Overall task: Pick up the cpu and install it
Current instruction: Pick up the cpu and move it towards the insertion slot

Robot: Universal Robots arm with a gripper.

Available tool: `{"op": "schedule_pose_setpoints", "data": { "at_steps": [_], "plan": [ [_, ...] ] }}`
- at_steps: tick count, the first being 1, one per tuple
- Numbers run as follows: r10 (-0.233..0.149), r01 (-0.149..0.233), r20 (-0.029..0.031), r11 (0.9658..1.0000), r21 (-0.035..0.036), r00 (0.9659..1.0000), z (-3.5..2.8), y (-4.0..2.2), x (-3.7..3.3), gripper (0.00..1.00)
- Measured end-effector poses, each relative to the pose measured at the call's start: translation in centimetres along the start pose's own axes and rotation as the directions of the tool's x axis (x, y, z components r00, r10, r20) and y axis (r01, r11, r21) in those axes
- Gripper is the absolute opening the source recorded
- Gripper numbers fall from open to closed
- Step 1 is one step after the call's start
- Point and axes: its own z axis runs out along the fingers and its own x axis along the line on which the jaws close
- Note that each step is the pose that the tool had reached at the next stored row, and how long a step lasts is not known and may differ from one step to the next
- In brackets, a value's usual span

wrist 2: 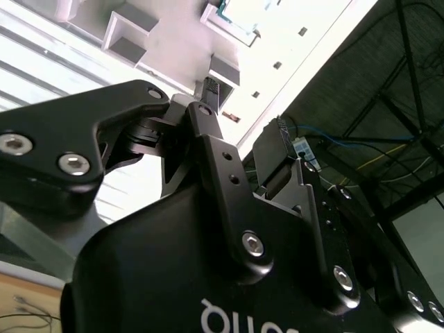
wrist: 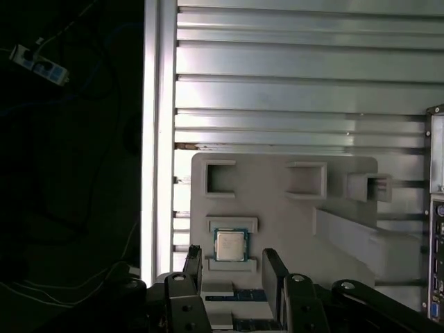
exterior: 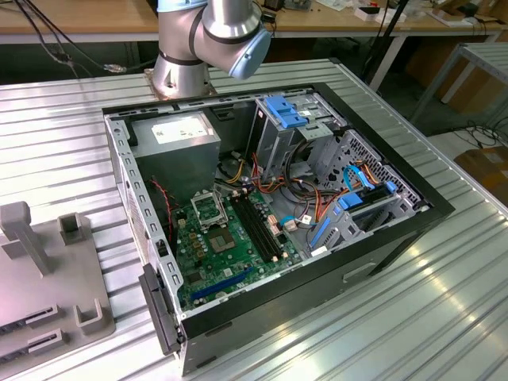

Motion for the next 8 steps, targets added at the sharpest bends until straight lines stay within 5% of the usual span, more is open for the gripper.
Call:
{"op": "schedule_pose_setpoints", "data": {
  "at_steps": [3,8],
  "plan": [
    [0.000,0.000,-0.0013,1.0000,0.0000,1.0000,0.40,-0.01,0.00,0.48],
    [0.001,-0.001,-0.0128,1.0000,0.0030,0.9999,0.79,-0.04,0.00,0.48]
  ]
}}
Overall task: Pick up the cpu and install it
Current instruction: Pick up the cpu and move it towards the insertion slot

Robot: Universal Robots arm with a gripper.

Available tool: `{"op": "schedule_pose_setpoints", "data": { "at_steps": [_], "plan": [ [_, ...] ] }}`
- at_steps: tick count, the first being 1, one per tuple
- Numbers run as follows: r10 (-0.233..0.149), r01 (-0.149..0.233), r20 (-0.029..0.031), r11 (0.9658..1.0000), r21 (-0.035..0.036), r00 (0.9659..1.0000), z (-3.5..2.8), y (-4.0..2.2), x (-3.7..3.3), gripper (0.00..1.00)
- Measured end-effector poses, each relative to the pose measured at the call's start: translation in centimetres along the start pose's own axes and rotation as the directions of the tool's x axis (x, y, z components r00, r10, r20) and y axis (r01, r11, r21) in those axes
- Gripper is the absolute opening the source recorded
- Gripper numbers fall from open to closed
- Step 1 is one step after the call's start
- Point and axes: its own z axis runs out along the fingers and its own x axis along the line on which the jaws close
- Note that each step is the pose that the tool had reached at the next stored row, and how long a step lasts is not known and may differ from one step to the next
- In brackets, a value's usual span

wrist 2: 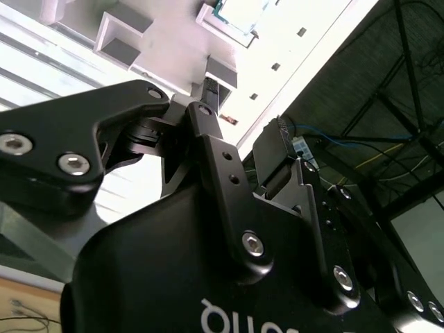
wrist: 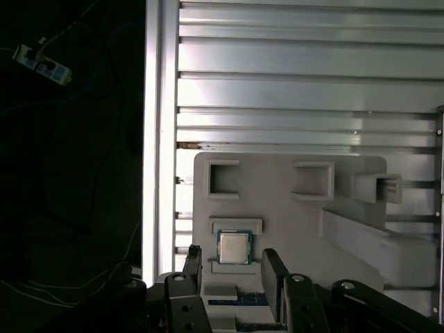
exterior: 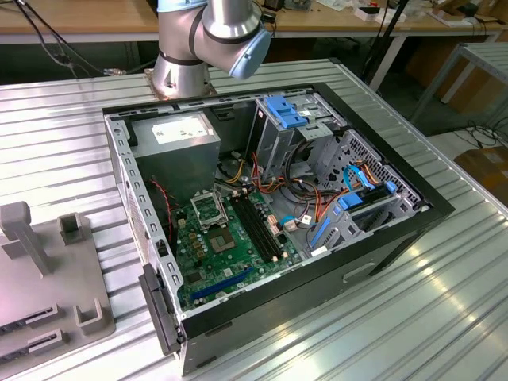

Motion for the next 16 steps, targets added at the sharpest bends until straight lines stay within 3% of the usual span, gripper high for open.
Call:
{"op": "schedule_pose_setpoints", "data": {
  "at_steps": [3,4,16],
  "plan": [
    [0.000,0.000,-0.0016,0.9998,0.0174,1.0000,0.21,-0.01,0.00,0.48],
    [0.000,0.000,-0.0019,0.9998,0.0201,1.0000,0.28,-0.02,-0.01,0.48],
    [0.000,0.000,-0.0018,0.9998,0.0205,1.0000,0.28,-0.01,0.00,0.48]
  ]
}}
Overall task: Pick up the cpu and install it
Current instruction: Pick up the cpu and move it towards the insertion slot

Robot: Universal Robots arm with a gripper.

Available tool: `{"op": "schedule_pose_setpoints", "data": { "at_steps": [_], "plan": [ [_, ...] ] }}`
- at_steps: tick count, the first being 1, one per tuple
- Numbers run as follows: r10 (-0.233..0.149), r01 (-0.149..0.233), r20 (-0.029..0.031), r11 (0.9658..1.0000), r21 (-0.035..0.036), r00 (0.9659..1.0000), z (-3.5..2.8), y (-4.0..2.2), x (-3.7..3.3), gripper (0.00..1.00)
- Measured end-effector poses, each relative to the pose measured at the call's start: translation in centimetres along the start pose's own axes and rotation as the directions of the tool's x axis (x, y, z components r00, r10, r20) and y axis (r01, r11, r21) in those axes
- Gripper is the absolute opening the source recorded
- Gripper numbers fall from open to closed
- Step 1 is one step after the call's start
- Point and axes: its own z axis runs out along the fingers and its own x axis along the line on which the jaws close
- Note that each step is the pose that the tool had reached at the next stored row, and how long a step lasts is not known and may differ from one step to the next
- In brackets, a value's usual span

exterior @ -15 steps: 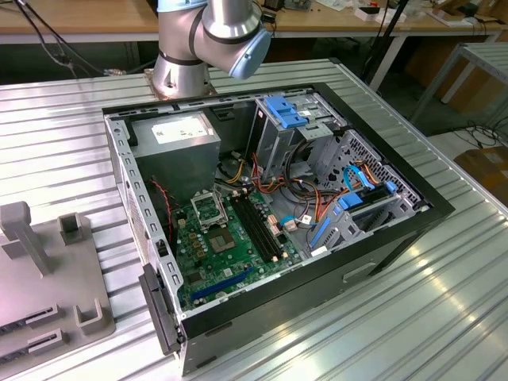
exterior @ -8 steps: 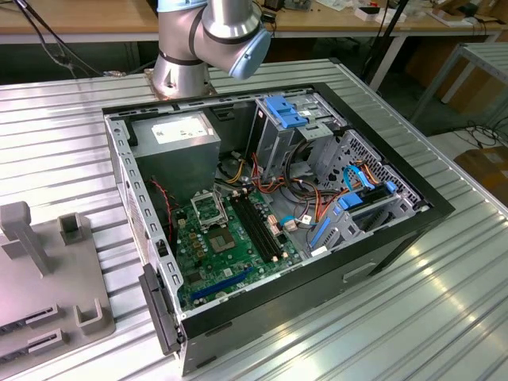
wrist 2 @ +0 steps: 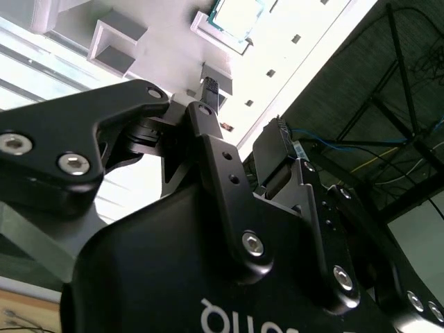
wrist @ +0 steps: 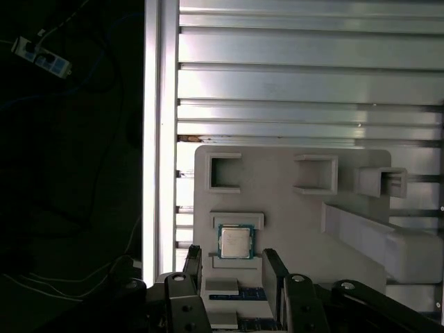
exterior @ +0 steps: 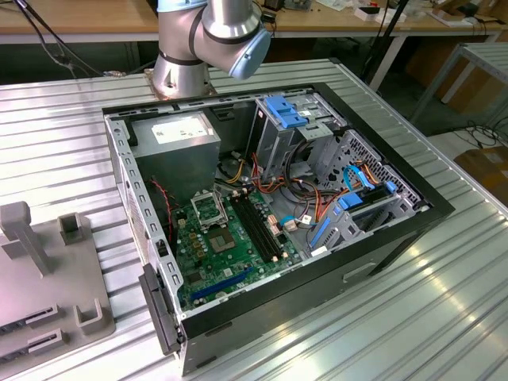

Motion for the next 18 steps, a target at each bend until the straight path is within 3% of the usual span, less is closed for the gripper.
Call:
{"op": "schedule_pose_setpoints", "data": {
  "at_steps": [3,5,12,14,18],
  "plan": [
    [0.000,0.000,0.0000,1.0000,0.0000,1.0000,0.00,0.00,0.00,0.49],
    [0.000,0.000,0.0000,1.0000,0.0001,1.0000,0.00,0.00,0.00,0.62],
    [0.000,0.000,0.0002,1.0000,0.0016,1.0000,0.05,0.00,-0.01,0.62],
    [0.000,0.000,-0.0001,1.0000,0.0083,1.0000,0.24,0.00,-0.01,0.62],
    [0.000,0.000,-0.0002,0.9999,0.0120,1.0000,1.09,-0.02,-0.02,0.62]
  ]
}}
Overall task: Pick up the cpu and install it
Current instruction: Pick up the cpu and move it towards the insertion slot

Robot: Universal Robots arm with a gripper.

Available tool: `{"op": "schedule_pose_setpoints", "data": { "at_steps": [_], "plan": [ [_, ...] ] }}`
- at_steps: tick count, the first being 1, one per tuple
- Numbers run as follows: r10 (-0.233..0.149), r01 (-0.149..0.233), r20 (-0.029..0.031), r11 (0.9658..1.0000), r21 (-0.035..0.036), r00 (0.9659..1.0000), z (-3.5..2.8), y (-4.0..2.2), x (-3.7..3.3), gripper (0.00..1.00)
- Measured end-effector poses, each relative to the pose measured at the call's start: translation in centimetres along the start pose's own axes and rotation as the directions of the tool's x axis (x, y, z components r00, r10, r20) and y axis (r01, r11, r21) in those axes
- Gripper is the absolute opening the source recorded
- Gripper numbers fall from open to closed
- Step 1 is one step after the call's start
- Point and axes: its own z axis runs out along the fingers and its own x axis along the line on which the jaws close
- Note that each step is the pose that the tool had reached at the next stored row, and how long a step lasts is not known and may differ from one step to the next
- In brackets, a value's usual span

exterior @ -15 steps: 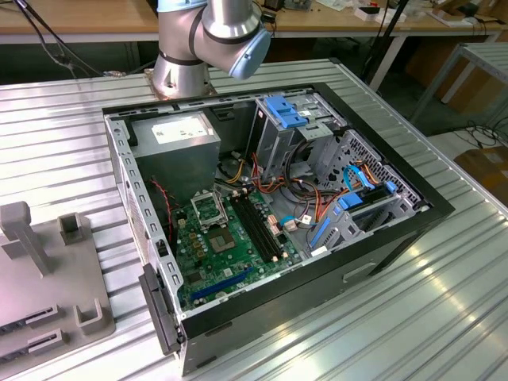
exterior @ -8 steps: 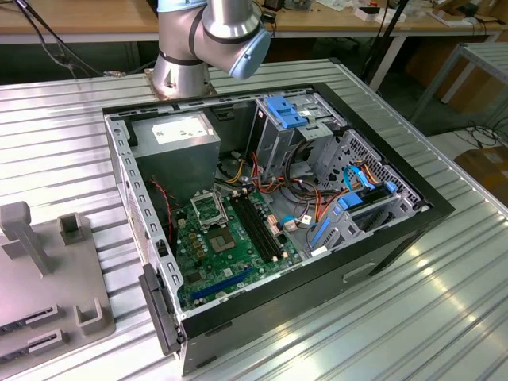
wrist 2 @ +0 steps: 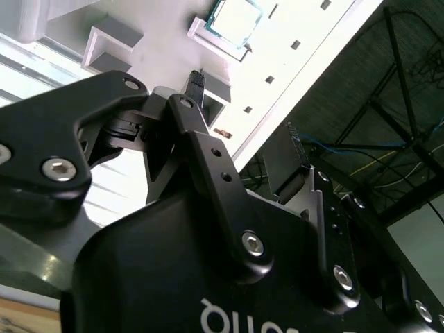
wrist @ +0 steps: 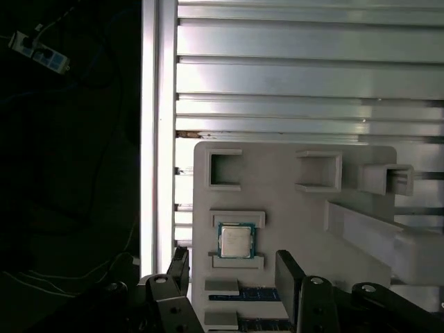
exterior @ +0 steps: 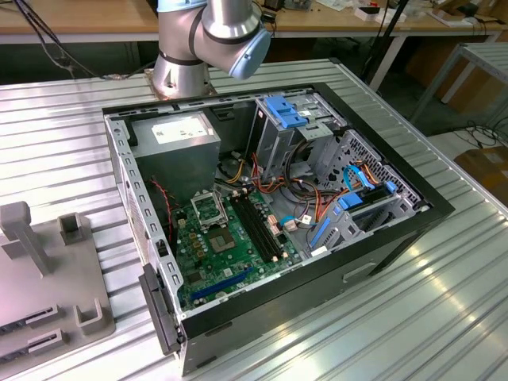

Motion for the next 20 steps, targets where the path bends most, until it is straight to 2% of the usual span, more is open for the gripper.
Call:
{"op": "schedule_pose_setpoints", "data": {
  "at_steps": [4,16,18,20],
  "plan": [
    [0.000,0.000,0.0016,1.0000,0.0001,1.0000,0.75,-0.03,0.00,0.62],
    [0.000,0.000,0.0018,1.0000,0.0002,1.0000,3.18,-0.64,-0.01,0.62],
    [0.000,0.000,0.0019,1.0000,0.0001,1.0000,3.47,-0.65,-0.01,0.62],
    [0.000,0.000,0.0016,1.0000,0.0004,1.0000,3.48,-0.66,-0.02,0.62]
  ]
}}
